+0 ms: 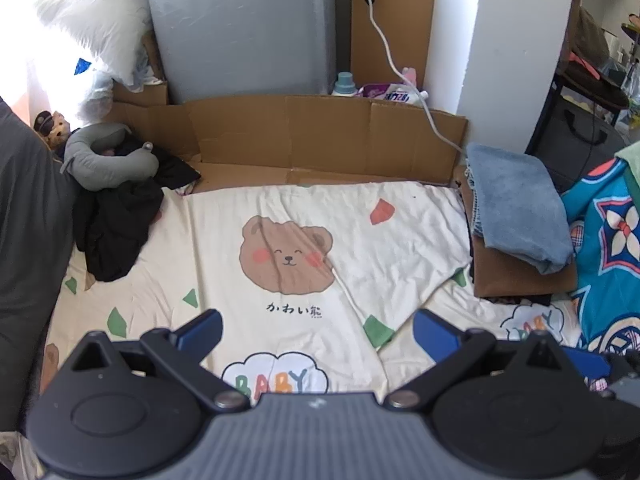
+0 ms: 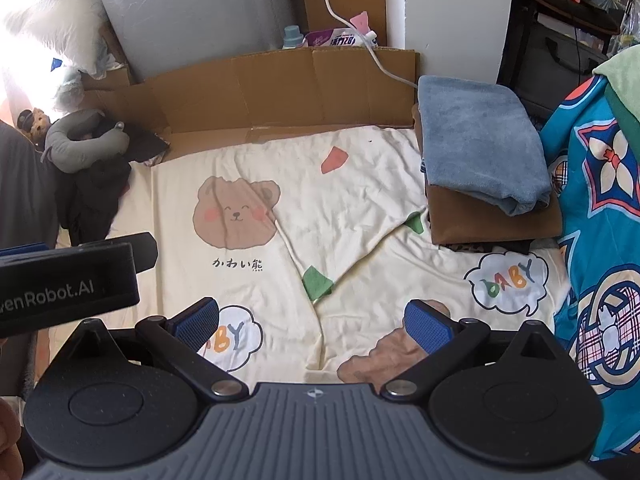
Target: Fold clothes
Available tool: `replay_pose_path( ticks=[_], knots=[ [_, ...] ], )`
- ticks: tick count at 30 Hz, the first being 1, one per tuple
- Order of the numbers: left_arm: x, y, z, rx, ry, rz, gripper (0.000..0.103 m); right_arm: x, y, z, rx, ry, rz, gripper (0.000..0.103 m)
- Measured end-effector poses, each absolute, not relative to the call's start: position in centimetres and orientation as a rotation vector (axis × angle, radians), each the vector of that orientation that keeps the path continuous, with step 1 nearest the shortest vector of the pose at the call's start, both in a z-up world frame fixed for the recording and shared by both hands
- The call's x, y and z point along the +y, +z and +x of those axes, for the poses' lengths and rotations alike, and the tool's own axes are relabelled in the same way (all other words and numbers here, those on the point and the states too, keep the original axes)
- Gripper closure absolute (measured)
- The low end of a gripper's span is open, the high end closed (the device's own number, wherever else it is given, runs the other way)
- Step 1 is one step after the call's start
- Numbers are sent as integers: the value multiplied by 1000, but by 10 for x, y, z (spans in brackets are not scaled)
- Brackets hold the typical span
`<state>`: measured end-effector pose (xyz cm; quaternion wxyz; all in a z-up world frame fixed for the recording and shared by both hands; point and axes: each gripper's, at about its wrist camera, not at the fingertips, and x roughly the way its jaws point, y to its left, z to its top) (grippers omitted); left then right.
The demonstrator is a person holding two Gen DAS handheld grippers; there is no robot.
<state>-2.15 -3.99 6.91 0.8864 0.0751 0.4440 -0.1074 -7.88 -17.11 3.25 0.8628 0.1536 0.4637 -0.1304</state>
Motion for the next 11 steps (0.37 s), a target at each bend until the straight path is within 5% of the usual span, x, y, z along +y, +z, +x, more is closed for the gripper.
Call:
replay_pose_path(
  ticks=[11],
  knots=[
    [-39,65,-22,967,-222,149,1,-169,31,-77,979,-269,314,1]
  ],
)
